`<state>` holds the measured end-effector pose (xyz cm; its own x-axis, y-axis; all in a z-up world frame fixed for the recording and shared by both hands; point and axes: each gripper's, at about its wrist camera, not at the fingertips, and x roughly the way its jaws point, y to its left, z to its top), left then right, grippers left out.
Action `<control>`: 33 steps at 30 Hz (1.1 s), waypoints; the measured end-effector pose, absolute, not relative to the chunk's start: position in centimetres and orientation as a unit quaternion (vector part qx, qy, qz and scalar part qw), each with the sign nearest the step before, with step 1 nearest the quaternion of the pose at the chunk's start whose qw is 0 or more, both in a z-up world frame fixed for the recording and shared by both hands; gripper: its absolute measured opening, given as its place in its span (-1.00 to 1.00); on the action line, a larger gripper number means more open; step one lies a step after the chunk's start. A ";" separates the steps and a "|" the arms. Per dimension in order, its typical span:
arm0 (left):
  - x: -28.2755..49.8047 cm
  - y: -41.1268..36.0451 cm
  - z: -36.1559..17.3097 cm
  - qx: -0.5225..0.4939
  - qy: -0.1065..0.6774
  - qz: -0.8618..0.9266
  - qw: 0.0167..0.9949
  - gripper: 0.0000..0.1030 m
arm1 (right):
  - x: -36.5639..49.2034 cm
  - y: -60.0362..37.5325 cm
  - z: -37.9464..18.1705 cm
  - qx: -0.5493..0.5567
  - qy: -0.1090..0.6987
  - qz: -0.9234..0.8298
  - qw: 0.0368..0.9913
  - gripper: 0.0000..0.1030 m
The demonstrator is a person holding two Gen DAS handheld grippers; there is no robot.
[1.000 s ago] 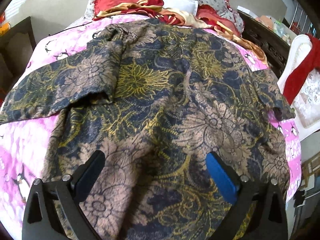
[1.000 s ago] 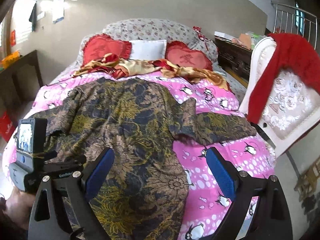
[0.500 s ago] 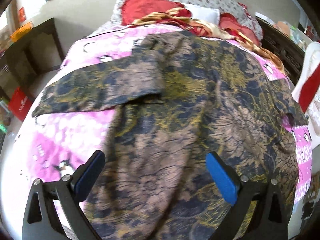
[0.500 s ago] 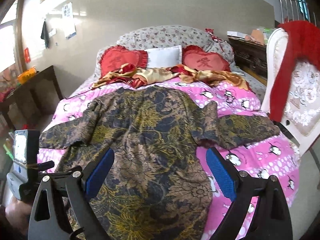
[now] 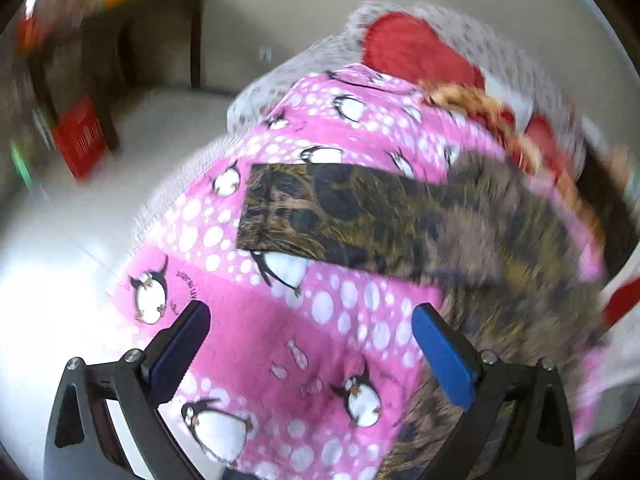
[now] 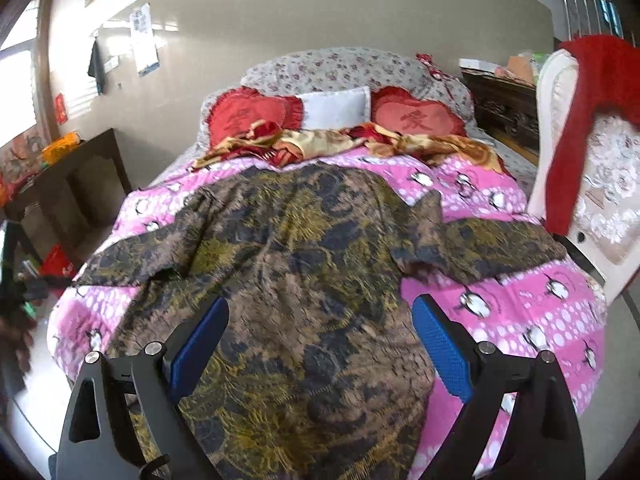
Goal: Fold small clothes
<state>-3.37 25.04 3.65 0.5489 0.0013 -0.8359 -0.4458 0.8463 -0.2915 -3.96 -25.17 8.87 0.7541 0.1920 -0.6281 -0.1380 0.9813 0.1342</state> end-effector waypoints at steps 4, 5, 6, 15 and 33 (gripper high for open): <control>-3.0 30.0 0.8 -0.422 0.430 0.054 0.796 0.99 | -5.1 -24.6 8.0 0.028 0.354 0.073 0.932 0.65; -2.6 30.7 0.0 -0.449 0.425 0.038 0.785 0.98 | -5.3 -24.2 7.8 0.022 0.359 0.070 0.930 0.65; -2.0 31.4 -0.9 -0.470 0.422 0.028 0.774 0.97 | -5.5 -23.8 7.6 0.016 0.366 0.069 0.928 0.65; 0.7 36.1 -4.5 -0.590 0.359 -0.008 0.723 0.91 | -6.3 -21.1 8.7 -0.012 0.378 0.063 0.924 0.65; -0.2 38.1 7.7 -0.452 0.328 0.081 0.825 -0.88 | -7.7 -24.0 10.2 0.003 0.364 0.042 0.931 0.65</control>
<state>-0.22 38.11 7.71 0.7713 -0.1631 -0.6152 -0.4308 0.5778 -0.6932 -7.72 -23.95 10.17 0.7321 0.0801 -0.6765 -0.0763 0.9965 0.0353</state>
